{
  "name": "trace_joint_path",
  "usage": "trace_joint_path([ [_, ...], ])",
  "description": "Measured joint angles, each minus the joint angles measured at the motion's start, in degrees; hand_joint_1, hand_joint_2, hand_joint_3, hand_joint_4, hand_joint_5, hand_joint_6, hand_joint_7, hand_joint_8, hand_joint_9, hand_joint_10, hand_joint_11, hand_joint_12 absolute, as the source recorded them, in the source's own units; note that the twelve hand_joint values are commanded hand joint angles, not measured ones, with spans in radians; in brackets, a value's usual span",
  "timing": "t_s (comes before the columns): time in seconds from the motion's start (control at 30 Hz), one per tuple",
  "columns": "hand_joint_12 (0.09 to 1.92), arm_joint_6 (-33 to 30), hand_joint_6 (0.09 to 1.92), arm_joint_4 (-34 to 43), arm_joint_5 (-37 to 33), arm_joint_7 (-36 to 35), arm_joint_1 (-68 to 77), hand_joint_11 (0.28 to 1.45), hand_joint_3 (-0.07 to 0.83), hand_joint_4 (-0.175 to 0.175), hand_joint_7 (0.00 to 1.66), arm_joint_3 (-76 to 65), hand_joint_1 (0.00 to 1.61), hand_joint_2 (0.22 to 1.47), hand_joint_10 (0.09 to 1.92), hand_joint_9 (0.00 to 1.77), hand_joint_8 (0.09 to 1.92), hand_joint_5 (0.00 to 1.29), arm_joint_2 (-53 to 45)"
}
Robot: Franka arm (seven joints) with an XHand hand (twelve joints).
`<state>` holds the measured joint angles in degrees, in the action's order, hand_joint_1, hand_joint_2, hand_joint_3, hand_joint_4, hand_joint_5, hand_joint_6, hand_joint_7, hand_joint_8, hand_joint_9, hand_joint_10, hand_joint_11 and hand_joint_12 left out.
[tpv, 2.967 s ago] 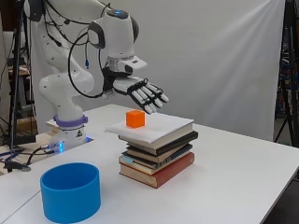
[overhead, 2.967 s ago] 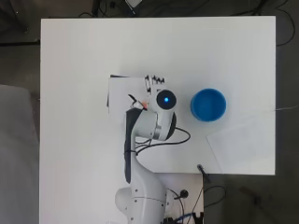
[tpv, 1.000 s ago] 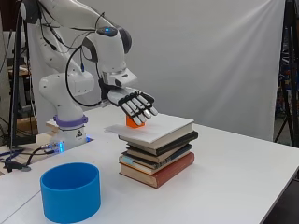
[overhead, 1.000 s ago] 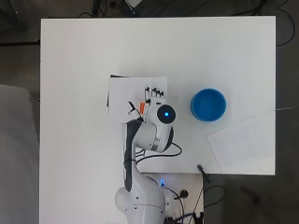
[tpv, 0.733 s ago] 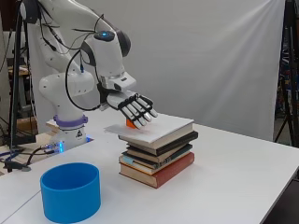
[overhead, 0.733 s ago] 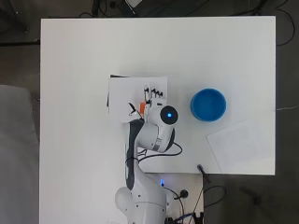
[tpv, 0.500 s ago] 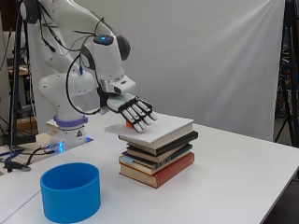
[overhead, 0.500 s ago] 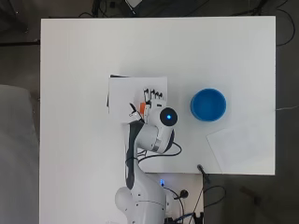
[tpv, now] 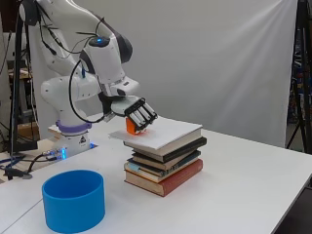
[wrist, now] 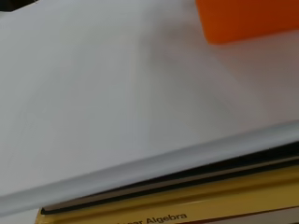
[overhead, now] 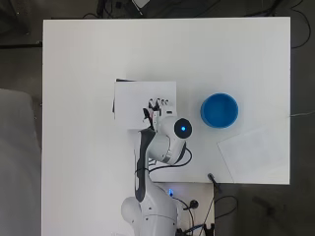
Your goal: Teleoperate dual arm-hand system to pick and place objects
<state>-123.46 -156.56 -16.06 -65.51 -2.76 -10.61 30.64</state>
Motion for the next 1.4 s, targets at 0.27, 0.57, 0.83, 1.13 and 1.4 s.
trace_joint_path([
  [0.27, 1.82, 1.12, 1.11, 0.51, 0.10, -4.21, -0.22, 1.08, 0.000, 0.175, 1.11, 0.60, 0.98, 1.15, 1.92, 1.44, 1.92, 0.90, 3.19],
  [0.57, 1.82, 4.04, 1.13, 4.36, 2.42, 1.08, -0.96, 1.15, 0.001, 0.175, 1.16, 1.42, 0.98, 1.16, 1.92, 1.50, 1.92, 0.88, 7.62],
  [0.83, 1.82, 5.24, 1.17, 7.85, 8.08, 9.49, -1.88, 1.18, 0.002, 0.175, 1.18, 1.23, 0.96, 1.18, 1.92, 1.52, 1.92, 0.85, 8.46],
  [1.13, 1.82, 5.90, 1.26, 12.91, 14.89, 12.57, -2.51, 1.20, 0.000, 0.175, 1.20, -2.61, 0.93, 1.21, 1.88, 1.52, 1.79, 0.80, 5.55],
  [1.4, 1.83, 6.05, 1.24, 18.60, 17.83, 11.04, -2.82, 1.20, -0.001, 0.175, 1.20, -8.69, 0.94, 1.20, 1.85, 1.51, 1.74, 0.81, 0.31],
])
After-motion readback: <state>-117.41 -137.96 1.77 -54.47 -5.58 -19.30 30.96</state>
